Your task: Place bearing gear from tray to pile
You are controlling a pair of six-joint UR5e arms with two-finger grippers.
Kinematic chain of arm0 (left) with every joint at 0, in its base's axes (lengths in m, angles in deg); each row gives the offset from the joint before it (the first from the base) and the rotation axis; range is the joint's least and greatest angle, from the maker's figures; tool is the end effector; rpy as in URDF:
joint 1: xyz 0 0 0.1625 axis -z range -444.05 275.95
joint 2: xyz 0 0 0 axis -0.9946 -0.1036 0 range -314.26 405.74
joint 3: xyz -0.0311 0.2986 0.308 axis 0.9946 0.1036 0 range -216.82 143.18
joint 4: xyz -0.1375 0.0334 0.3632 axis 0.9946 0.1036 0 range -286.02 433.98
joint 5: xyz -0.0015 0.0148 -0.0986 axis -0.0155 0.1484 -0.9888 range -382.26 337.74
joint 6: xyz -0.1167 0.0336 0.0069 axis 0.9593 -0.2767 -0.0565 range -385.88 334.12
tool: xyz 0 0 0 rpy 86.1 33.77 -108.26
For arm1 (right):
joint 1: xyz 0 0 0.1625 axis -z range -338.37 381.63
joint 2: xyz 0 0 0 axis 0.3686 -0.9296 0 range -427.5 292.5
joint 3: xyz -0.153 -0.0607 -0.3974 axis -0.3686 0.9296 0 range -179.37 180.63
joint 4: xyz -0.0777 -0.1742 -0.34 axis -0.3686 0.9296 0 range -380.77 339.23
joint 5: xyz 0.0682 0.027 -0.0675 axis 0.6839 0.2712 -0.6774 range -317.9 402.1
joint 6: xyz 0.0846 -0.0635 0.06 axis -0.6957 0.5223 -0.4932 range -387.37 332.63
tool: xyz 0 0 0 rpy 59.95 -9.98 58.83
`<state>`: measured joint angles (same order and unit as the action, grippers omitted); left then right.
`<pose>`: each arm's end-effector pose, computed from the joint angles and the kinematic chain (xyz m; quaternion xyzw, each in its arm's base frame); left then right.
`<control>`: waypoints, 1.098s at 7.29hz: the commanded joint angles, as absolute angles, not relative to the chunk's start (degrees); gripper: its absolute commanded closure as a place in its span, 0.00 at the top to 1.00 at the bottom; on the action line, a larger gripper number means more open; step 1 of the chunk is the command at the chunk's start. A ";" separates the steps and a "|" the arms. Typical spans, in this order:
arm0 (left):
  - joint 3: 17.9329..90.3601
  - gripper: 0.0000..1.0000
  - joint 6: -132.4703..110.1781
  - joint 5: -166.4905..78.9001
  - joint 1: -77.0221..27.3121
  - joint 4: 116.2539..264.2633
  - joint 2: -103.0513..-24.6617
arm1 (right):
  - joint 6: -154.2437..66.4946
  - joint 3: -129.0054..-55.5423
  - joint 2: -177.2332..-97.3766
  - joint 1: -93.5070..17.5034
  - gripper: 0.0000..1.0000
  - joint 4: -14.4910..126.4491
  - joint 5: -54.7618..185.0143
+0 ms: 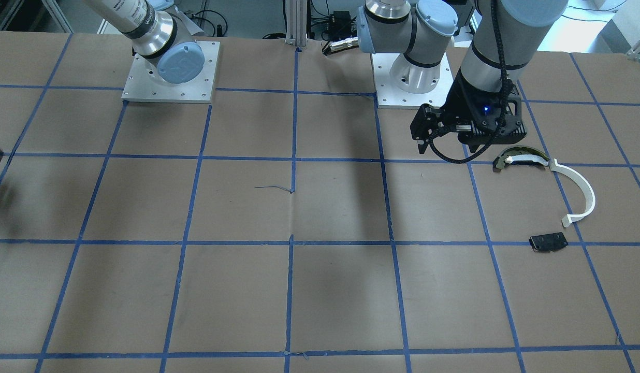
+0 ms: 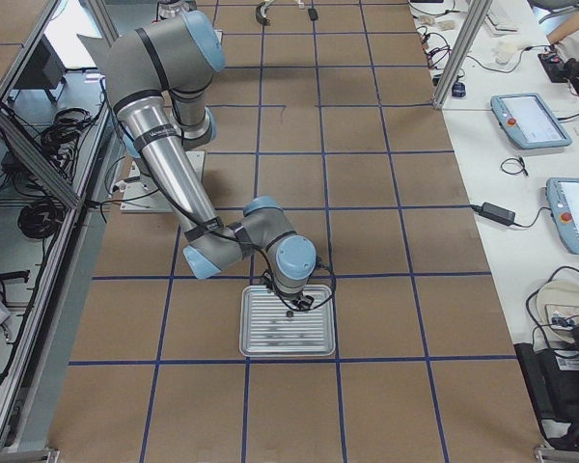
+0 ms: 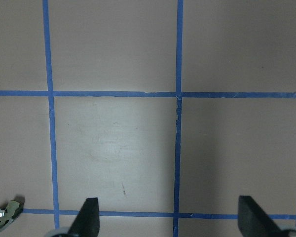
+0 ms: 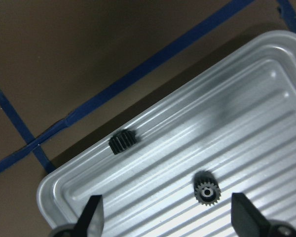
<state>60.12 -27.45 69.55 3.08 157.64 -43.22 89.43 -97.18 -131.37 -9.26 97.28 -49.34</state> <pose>-0.1064 -0.4630 0.4341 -0.0114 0.9998 -0.0032 0.0160 -0.4309 -0.4096 0.2129 -0.4823 0.8744 0.0144 0.0509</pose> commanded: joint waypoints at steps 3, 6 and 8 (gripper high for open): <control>60.12 1.00 -27.55 69.50 2.87 157.56 -43.21 | 100.99 -100.79 -131.48 -7.64 0.88 97.53 -44.04; 60.12 1.00 -27.19 69.58 2.87 157.56 -43.21 | 113.84 -102.02 -131.48 -7.64 0.88 97.88 -42.80; 60.12 1.00 -27.11 69.50 2.87 157.65 -43.21 | 115.18 -102.11 -131.39 -7.55 0.84 99.20 -42.89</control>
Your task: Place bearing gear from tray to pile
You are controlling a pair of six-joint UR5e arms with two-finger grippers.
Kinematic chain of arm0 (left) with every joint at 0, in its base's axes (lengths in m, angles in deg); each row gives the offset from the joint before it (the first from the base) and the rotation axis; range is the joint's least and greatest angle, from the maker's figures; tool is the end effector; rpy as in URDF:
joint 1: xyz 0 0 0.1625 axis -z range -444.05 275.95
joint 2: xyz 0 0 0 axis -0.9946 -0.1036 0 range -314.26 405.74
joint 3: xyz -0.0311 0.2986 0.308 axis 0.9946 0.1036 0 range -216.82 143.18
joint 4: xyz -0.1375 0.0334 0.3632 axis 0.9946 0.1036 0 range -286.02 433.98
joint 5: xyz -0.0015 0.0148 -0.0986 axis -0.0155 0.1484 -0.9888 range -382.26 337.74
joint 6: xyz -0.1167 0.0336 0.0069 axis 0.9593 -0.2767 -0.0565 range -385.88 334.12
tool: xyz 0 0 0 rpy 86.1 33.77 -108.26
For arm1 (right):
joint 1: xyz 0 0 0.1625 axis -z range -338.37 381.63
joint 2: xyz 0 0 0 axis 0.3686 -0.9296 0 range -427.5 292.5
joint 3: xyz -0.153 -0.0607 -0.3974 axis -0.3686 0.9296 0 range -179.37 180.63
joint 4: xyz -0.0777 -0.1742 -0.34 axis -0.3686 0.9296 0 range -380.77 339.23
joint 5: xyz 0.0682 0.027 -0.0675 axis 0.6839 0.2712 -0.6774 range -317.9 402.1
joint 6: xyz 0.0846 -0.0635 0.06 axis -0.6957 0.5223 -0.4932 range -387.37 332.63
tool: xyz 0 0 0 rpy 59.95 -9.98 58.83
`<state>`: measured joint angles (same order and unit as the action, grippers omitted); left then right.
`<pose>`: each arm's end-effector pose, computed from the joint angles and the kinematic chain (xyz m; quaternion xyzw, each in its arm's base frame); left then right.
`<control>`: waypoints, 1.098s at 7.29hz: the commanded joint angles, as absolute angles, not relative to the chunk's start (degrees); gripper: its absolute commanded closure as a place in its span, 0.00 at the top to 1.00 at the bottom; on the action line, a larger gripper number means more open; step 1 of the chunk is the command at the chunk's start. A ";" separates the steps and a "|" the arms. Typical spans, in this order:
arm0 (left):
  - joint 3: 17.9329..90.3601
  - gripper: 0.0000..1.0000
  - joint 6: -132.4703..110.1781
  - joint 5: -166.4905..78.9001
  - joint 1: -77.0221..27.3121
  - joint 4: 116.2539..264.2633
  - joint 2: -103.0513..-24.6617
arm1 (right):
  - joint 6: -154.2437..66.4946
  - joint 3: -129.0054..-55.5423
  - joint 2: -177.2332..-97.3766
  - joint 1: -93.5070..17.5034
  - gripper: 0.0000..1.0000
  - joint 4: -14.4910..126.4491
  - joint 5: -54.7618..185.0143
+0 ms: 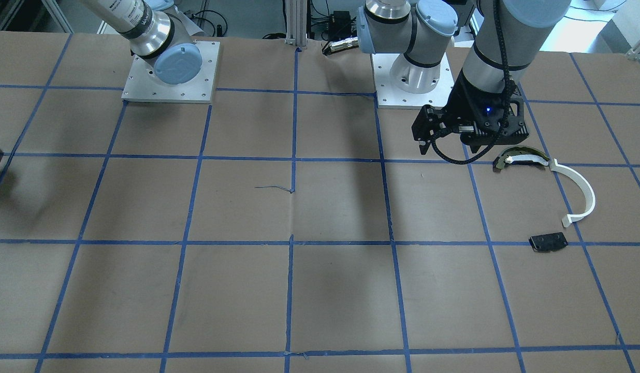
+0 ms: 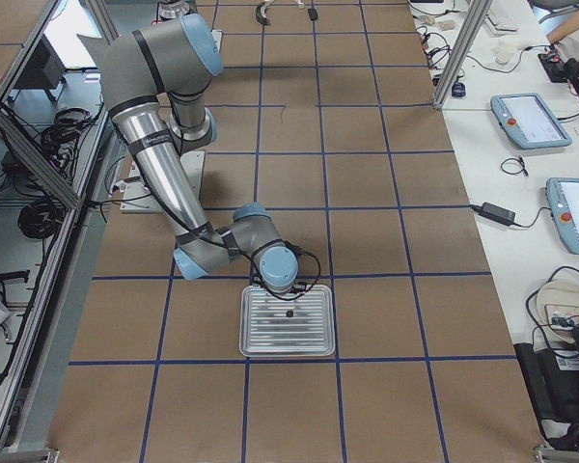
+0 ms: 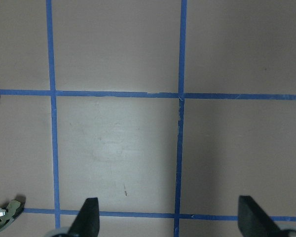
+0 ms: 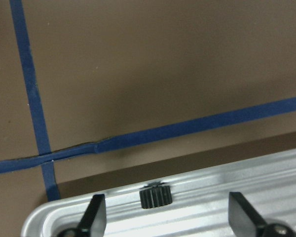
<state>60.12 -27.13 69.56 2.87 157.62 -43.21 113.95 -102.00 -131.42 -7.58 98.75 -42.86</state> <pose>-0.1047 -0.4634 0.4342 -0.0160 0.9997 -0.0035 0.0160 -0.4133 -0.3961 0.1842 -0.6409 0.7622 -0.0584 0.0701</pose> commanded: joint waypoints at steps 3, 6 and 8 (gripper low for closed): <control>60.21 1.00 -27.19 69.58 2.87 157.56 -43.30 | 115.18 -102.11 -131.39 -7.90 0.73 99.20 -42.80; 60.21 1.00 -27.28 69.58 2.87 157.65 -43.30 | 115.10 -102.11 -131.13 -7.90 0.68 99.20 -42.71; 60.21 1.00 -27.11 69.50 2.87 157.56 -43.30 | 114.83 -102.11 -131.30 -7.99 0.62 99.20 -42.71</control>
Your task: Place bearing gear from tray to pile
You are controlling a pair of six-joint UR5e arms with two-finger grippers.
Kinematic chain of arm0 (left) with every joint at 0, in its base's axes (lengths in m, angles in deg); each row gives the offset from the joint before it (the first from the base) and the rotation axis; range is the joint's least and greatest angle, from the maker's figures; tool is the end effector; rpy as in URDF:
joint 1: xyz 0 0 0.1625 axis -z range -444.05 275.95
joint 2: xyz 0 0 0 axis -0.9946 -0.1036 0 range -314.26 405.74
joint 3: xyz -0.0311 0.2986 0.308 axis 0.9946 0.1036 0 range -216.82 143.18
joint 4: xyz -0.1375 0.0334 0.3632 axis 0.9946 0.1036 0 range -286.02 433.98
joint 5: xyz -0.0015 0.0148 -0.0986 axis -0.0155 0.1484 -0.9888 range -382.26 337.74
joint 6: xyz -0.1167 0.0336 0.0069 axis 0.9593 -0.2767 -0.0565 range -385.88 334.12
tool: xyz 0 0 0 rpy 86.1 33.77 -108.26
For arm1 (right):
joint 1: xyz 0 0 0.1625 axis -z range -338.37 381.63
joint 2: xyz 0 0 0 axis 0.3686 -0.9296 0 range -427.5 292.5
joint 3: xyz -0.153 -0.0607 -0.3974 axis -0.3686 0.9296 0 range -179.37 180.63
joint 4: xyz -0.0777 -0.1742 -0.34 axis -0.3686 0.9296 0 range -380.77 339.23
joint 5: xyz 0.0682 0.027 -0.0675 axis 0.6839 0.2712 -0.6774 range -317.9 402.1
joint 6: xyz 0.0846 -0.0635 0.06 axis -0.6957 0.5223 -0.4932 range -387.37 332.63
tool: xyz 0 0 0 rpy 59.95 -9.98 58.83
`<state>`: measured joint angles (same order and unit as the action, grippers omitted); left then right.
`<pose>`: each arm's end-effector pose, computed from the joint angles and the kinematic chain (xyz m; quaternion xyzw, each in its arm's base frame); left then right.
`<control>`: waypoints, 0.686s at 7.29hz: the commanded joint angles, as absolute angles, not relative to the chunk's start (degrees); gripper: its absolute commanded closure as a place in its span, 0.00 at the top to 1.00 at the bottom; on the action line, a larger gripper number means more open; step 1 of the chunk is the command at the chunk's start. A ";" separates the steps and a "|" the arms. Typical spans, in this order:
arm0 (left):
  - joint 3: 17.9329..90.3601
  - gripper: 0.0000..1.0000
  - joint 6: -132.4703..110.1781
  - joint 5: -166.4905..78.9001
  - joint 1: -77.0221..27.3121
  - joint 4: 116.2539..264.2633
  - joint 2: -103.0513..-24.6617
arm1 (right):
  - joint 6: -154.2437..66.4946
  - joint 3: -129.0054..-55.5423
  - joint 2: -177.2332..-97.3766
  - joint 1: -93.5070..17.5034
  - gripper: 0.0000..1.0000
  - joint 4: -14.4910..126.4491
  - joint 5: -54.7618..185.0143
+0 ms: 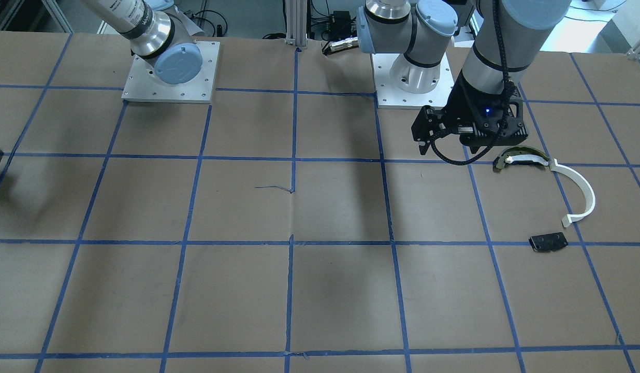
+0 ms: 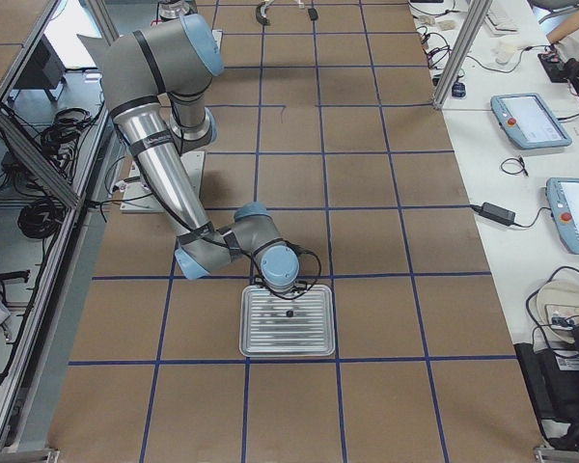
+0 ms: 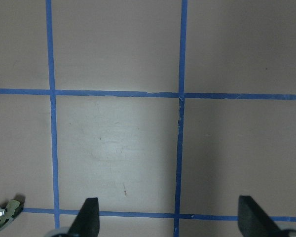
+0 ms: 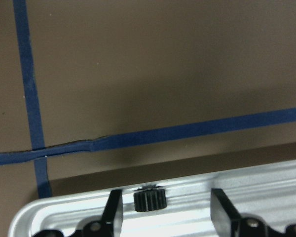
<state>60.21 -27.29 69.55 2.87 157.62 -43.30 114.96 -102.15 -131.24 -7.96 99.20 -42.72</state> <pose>-0.1047 -0.4636 0.4328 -0.0146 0.9998 -0.0019 0.0159 -0.4106 -0.3991 0.1821 -0.6501 0.7544 -0.0597 0.0686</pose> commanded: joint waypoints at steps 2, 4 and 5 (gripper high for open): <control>60.21 1.00 -27.54 69.58 2.79 157.56 -43.30 | 114.83 -102.20 -131.13 -7.99 0.48 99.03 -42.80; 60.21 1.00 -27.55 69.50 2.79 157.56 -43.30 | 114.48 -102.99 -131.57 -7.99 0.35 99.20 -42.97; 60.21 1.00 -27.55 69.58 2.79 157.56 -43.30 | 114.22 -102.99 -131.57 -7.99 0.31 99.20 -42.97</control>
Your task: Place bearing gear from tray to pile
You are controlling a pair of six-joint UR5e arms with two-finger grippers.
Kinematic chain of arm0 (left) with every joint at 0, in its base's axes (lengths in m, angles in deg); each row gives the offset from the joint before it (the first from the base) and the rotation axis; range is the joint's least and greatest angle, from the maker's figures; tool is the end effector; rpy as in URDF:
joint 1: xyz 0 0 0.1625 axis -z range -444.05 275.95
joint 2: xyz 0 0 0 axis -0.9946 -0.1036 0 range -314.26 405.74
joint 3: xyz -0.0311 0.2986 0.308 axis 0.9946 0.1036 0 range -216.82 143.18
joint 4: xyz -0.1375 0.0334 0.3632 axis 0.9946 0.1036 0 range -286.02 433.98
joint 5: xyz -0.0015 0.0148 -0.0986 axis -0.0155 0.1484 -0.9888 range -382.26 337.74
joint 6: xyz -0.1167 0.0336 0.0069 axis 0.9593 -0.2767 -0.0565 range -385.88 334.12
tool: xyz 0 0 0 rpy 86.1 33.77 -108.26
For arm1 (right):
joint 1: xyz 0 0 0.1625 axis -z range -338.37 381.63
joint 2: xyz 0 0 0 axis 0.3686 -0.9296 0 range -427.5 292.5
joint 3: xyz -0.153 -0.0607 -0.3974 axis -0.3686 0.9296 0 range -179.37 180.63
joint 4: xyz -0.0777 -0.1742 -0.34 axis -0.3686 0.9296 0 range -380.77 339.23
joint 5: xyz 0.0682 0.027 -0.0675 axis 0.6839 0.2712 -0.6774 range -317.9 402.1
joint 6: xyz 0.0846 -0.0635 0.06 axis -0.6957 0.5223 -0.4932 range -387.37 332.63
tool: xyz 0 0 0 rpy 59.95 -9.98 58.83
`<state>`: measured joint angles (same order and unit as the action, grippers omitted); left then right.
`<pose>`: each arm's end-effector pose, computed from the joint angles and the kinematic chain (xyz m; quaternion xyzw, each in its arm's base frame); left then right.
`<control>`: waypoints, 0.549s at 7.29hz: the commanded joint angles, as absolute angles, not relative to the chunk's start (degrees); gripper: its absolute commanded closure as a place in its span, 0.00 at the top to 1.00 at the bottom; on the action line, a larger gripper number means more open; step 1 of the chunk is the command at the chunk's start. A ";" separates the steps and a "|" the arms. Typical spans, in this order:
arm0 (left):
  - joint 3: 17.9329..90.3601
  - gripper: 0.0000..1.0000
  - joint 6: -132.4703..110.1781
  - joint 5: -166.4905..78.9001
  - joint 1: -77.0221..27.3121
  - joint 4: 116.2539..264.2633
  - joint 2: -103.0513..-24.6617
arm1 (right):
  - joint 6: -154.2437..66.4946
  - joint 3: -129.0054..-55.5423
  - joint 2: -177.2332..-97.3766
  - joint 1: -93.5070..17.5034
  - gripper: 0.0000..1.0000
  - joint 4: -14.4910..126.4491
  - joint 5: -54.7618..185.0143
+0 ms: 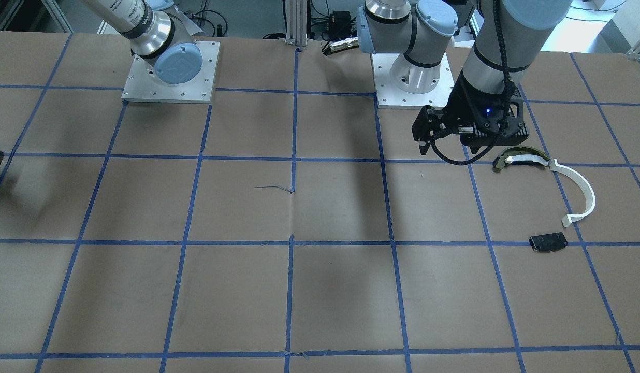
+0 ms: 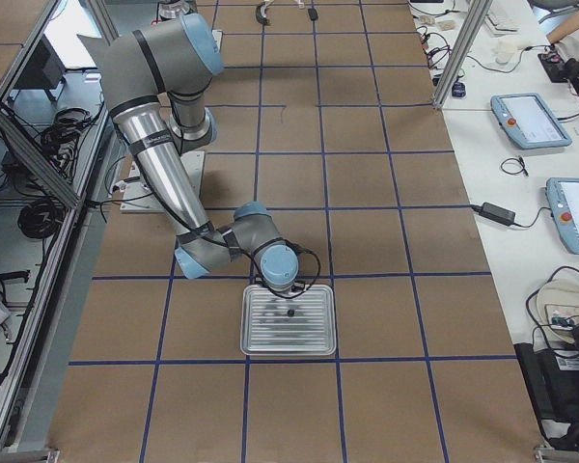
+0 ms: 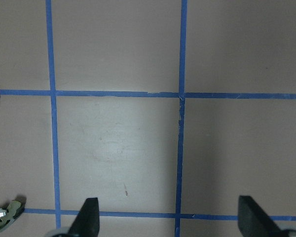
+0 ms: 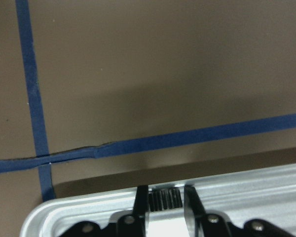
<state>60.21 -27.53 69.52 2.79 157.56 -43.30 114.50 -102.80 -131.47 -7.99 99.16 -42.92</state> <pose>-0.1041 -0.4638 0.4329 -0.0132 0.9998 -0.0024 0.0157 -0.4069 -0.3968 0.1801 -0.6471 0.7567 -0.0585 0.0731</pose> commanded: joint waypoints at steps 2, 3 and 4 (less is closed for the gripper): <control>60.12 1.00 -27.63 69.58 2.79 157.56 -43.29 | 113.78 -102.73 -131.66 -7.99 0.26 99.20 -43.06; 60.12 1.00 -27.72 69.58 2.79 157.56 -43.30 | 113.34 -102.73 -132.44 -8.08 0.26 99.20 -43.24; 60.03 1.00 -27.72 69.58 2.70 156.78 -43.30 | 111.86 -102.73 -134.01 -8.16 0.26 99.12 -43.41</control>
<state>60.10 -27.69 69.58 2.76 157.37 -43.28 113.20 -102.75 -132.53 -8.08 99.18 -43.21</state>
